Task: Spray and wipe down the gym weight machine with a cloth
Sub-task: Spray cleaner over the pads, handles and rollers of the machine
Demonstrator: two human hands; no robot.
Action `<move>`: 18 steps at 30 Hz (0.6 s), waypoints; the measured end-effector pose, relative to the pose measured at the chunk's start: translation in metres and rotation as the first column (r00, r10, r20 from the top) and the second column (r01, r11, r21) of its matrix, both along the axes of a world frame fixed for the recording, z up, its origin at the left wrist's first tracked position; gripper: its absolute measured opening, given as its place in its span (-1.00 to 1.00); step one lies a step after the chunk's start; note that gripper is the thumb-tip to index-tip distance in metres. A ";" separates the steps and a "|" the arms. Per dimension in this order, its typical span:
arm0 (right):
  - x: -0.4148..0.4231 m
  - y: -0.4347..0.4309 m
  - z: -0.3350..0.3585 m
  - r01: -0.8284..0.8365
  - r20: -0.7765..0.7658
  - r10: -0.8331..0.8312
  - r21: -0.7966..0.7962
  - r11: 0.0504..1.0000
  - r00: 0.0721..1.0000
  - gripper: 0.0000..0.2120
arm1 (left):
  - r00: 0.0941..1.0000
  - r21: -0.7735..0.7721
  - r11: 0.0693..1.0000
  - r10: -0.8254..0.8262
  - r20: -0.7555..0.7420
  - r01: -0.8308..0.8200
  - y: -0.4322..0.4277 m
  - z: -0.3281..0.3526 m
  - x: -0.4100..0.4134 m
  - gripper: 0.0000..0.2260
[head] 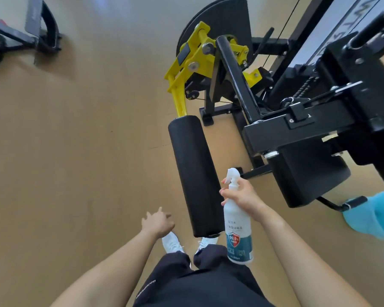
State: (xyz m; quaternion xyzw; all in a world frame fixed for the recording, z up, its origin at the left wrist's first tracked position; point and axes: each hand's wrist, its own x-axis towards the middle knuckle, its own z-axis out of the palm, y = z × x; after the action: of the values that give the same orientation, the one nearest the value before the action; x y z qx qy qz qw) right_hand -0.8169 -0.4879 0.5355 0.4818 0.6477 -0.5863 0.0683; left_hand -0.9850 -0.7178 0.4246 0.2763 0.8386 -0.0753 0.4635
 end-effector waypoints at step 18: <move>-0.039 0.009 0.014 -0.081 -0.086 0.095 0.155 0.985 0.992 -0.89 | 0.993 0.514 0.854 -0.114 0.033 0.081 0.048 0.024 0.048 -0.28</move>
State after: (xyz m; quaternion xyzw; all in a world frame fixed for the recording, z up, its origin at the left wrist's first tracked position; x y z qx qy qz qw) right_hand -0.8557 -0.4790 0.5490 0.4286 0.7135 -0.5536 0.0274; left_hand -0.9367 -0.6695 0.4488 0.4334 0.7986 0.1353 0.3950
